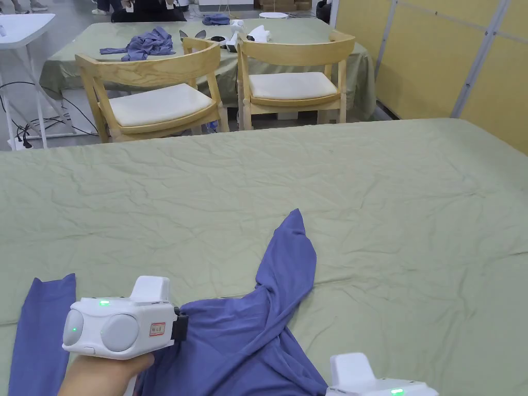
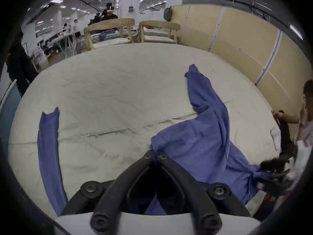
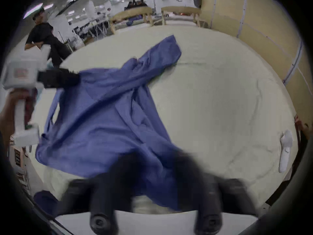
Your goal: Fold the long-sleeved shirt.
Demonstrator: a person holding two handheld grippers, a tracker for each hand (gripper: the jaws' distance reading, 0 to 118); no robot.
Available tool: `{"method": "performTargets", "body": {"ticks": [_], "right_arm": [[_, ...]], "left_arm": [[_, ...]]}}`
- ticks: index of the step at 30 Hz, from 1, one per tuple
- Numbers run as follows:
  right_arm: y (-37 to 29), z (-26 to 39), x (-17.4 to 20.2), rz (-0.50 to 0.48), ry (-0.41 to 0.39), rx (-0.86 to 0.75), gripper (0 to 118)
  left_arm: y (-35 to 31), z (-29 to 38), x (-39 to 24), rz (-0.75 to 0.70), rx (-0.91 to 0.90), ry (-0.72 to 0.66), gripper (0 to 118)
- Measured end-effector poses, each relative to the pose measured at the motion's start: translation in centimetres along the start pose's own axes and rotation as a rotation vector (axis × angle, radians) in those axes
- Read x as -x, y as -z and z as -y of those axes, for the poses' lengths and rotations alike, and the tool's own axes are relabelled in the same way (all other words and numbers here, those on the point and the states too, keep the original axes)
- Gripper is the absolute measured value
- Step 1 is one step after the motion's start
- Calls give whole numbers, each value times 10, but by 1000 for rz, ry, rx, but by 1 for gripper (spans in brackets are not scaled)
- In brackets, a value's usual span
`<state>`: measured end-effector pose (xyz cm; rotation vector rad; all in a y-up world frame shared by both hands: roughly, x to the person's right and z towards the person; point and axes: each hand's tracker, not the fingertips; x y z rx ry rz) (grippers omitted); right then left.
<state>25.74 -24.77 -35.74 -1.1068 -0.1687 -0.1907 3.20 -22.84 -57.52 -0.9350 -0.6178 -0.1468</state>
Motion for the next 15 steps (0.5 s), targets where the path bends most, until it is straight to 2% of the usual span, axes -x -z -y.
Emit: {"method": "performTargets", "body": {"ticks": [2, 4, 8, 12, 15], "right_arm": [[-5, 10, -8, 0, 40, 5, 8], [-37, 17, -19, -2, 84, -95, 7], [-108, 33, -41, -5, 112, -273, 6], [-175, 37, -52, 6, 102, -477, 6], [-220, 27, -53, 61, 65, -652, 6]], "left_arm": [[-7, -3, 6, -25, -45, -3, 0], [-21, -4, 8, -21, -64, -32, 0], [-71, -6, 13, 67, -155, -173, 0], [-152, -9, 8, 113, -339, -200, 0], [-219, -11, 6, 152, -499, -271, 0]]}}
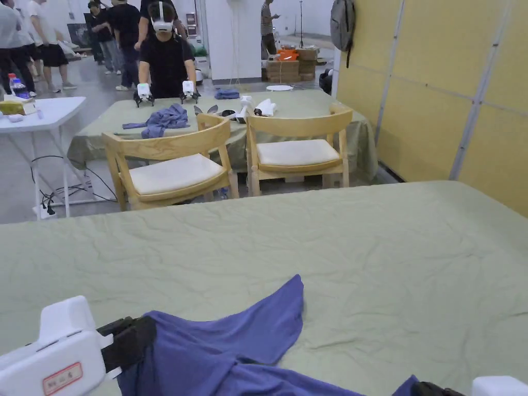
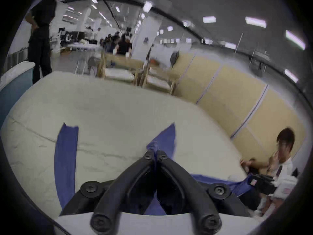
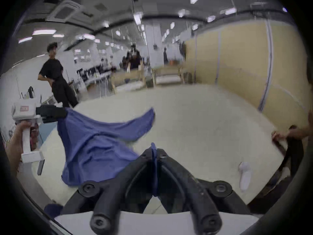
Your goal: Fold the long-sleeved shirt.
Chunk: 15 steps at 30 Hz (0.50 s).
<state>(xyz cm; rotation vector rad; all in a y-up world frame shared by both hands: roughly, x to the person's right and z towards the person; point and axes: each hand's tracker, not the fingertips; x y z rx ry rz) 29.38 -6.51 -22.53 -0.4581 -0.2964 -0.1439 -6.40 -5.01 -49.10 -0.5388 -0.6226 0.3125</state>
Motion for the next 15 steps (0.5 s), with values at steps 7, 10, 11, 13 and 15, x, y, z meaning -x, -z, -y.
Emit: {"method": "performTargets", "body": {"ticks": [7, 10, 11, 13, 15], "right_arm": [[-19, -106, 6, -39, -47, -232, 6], [-16, -159, 7, -67, -31, -275, 6], [-14, -175, 8, -75, -35, -290, 6], [-8, -213, 11, -67, -57, -327, 6], [1, -249, 15, -91, -47, -337, 6]], "left_arm": [[-100, -91, -29, -7, -309, -19, 0], [-121, -133, -39, -28, -383, 18, 0], [-124, -146, -40, -26, -395, 12, 0], [-128, -174, -42, -17, -420, 7, 0], [-126, -200, -42, -20, -440, 6, 0]]}}
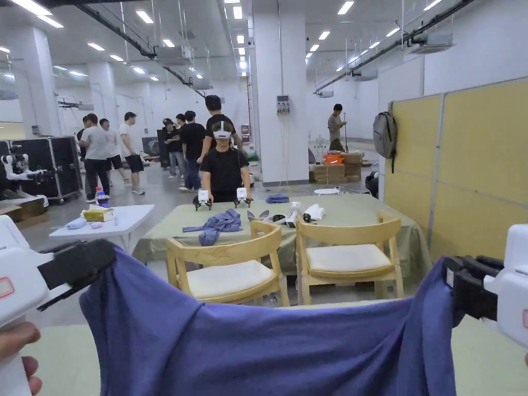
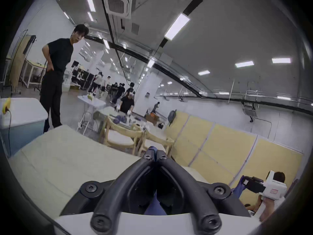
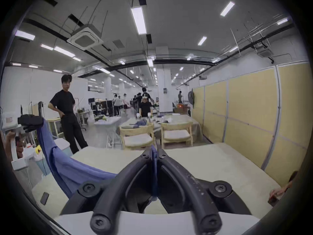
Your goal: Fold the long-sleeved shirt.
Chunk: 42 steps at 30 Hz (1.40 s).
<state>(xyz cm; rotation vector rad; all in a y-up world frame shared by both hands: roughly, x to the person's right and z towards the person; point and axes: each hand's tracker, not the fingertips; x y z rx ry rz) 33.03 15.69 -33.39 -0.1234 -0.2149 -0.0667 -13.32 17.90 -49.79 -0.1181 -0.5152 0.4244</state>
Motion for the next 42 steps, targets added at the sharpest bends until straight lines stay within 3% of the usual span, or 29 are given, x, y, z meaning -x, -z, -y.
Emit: {"method": "performTargets", "body": {"ticks": [12, 20, 26, 33, 42], "right_arm": [[145, -122, 18, -7, -40, 46, 6], [243, -141, 19, 46, -8, 92, 7], [307, -83, 13, 78, -24, 182, 7], [368, 62, 1, 116, -34, 414, 7], [375, 230, -34, 145, -18, 682, 7]], "left_arm": [[106, -91, 15, -23, -42, 13, 0], [187, -96, 29, -99, -44, 57, 0], [242, -45, 66, -183, 31, 46, 0], [287, 80, 124, -238, 226, 29, 0], [288, 222, 186, -310, 474, -16, 0]]}}
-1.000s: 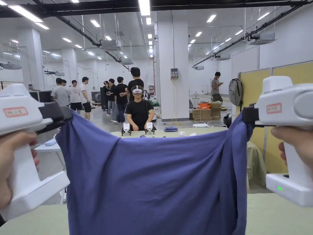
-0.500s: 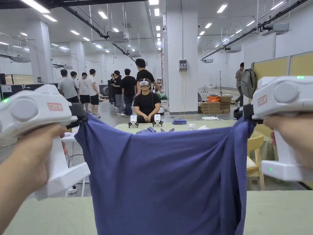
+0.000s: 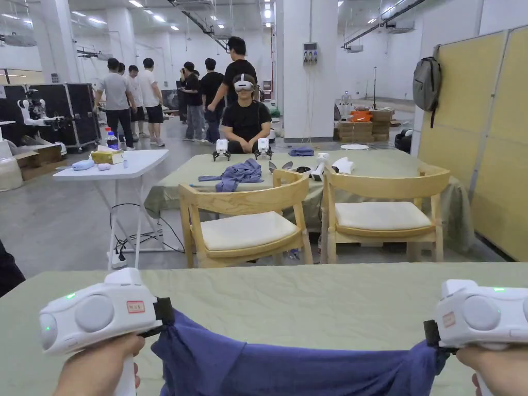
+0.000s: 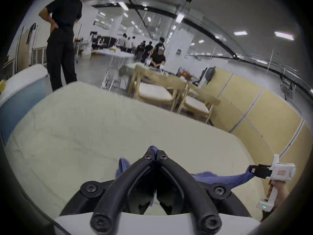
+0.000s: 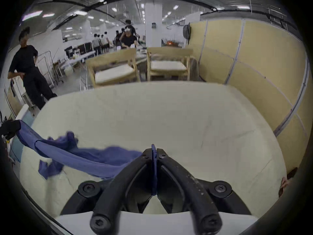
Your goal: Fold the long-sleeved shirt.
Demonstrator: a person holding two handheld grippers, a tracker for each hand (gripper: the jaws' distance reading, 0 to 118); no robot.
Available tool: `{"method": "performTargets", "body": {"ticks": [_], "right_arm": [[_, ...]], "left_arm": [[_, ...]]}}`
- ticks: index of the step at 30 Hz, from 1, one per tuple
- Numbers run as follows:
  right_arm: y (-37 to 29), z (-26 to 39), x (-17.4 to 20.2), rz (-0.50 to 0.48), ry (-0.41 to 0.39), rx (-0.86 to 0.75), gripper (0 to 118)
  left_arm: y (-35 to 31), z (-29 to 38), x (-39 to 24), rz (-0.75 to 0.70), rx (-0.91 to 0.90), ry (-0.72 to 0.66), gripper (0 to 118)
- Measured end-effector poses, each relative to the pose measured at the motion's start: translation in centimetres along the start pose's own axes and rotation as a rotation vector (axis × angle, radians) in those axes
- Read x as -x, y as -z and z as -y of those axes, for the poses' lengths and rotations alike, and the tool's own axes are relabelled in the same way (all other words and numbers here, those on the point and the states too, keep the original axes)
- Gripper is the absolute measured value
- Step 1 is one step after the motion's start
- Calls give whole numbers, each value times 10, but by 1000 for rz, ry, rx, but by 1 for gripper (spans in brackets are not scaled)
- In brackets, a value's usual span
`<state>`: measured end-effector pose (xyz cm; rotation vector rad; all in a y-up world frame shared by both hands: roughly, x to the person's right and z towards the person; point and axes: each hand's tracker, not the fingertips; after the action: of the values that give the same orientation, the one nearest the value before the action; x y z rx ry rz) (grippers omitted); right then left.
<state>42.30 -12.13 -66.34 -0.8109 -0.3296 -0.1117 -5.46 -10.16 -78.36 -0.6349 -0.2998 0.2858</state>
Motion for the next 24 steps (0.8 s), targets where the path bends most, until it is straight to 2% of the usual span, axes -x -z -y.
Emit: {"method": "performTargets", "body": {"ticks": [4, 7, 11, 14, 20, 24], "right_arm": [[-22, 45, -10, -39, -31, 13, 7], [-57, 86, -21, -84, -51, 5, 7], [-116, 150, -29, -108, -141, 8, 7], [-154, 194, -40, -135, -152, 18, 7], [-223, 283, -48, -163, -187, 65, 7], [-256, 337, -58, -161, -179, 120, 7]], "left_arm": [[-31, 32, 12, 38, 45, -10, 0], [-77, 65, 19, 63, 99, 61, 0], [-151, 115, 34, 76, 148, 49, 0], [-204, 151, 43, 78, 196, 24, 0], [-296, 224, 50, 64, 294, 83, 0], [-343, 266, 59, 64, 341, 80, 0]]}}
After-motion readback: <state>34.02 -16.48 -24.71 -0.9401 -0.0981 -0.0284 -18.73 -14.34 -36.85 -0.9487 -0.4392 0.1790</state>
